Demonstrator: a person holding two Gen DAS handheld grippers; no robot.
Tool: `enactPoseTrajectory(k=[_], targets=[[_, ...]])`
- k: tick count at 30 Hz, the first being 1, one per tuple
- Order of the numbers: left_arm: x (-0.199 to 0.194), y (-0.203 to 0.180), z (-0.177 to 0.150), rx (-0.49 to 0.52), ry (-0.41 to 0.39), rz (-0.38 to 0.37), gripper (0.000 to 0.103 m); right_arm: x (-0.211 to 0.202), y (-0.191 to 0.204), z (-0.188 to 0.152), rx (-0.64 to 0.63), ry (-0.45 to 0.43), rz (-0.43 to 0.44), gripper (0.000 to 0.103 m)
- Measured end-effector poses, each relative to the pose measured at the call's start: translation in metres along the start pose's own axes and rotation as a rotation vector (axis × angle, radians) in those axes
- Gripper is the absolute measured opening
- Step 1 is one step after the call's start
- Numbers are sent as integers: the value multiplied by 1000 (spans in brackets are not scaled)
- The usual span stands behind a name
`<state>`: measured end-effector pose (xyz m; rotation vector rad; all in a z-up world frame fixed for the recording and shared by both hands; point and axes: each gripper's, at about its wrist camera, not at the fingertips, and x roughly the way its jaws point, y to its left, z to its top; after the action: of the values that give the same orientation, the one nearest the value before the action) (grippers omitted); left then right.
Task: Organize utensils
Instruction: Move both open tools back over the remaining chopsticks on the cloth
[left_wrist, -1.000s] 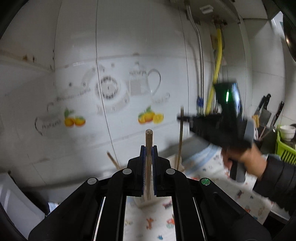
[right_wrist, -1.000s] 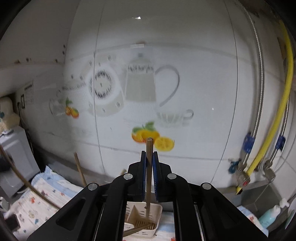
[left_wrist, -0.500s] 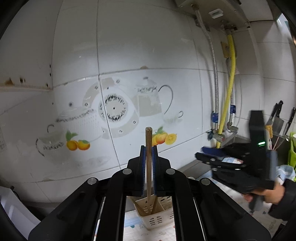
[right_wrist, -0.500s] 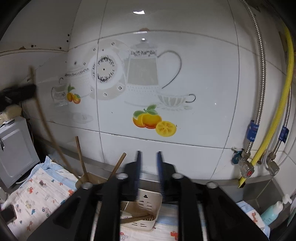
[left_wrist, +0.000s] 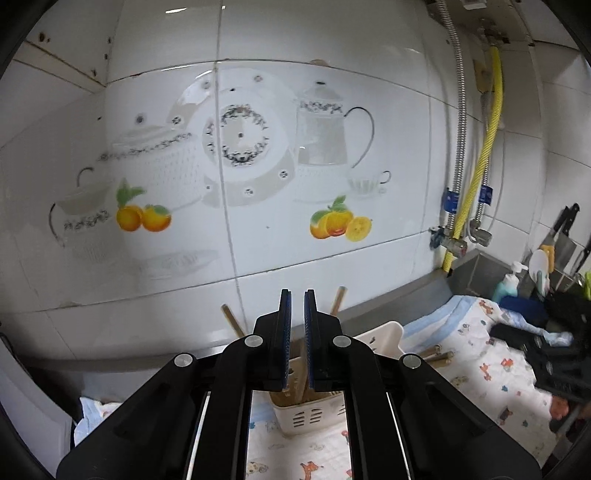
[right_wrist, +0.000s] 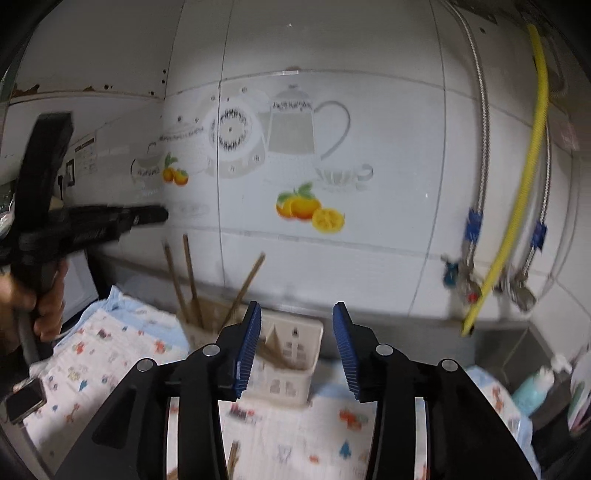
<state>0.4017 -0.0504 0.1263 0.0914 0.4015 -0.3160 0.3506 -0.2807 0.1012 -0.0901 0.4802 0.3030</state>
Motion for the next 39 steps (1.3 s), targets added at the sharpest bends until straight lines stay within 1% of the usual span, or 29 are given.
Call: enactPoseTrajectory(k=[3,6,7,8,9,10,12,15,18,20,21,23,24,26,27,29,31,34,35,36,38,39], targets=[[-4,0,-1,-4,6,1,8,-10,0,-21,6,44,7,40],[-17,-1,-3,-10,7,0,8,-20,6,-51,7,108,32,40],[-22,-2,-4,-8,7,1,11,-23,10,-59,1,125,35,40],[-28,-3,-8,-9,11,0,22,-27,14,-70,-5,148,43,40],[-35,-4,-13,-17,13,1,30,-32,18,-82,-3,167,51,40],[-41,-4,-16,-18,11,3,45,-35,20,-91,0,181,58,40],[-58,-8,-32,-8,6,15,47,-43,29,-117,12,229,83,40],[-76,-9,-57,-22,46,1,51,-52,41,-149,14,281,91,40],[-93,-12,-84,-20,63,1,66,-57,50,-176,23,330,101,40],[-106,-14,-108,-28,83,-10,68,-61,56,-195,43,354,108,40],[-111,-15,-120,-33,97,-16,69,-61,56,-198,48,360,107,40],[-120,-15,-141,-49,120,-12,75,-63,60,-213,74,373,108,39],[-123,-15,-150,-58,130,-20,77,-63,62,-218,81,380,112,35],[-131,-16,-170,-70,152,-8,78,-62,66,-226,82,390,112,33],[-135,-17,-180,-72,161,-2,78,-62,68,-228,84,393,113,29],[-141,-20,-197,-55,181,17,78,-60,73,-235,80,407,103,24],[-145,-24,-213,-41,203,35,78,-59,74,-239,77,404,85,24],[-148,-29,-235,-38,247,42,78,-57,75,-242,68,406,66,24],[-148,-30,-243,-46,265,39,78,-56,75,-243,68,410,67,21],[-148,-32,-251,-50,282,35,78,-55,75,-245,68,416,69,16],[-146,-36,-263,-57,305,35,78,-53,75,-248,63,422,57,14],[-143,-37,-268,-60,320,24,78,-52,75,-249,57,423,49,10]])
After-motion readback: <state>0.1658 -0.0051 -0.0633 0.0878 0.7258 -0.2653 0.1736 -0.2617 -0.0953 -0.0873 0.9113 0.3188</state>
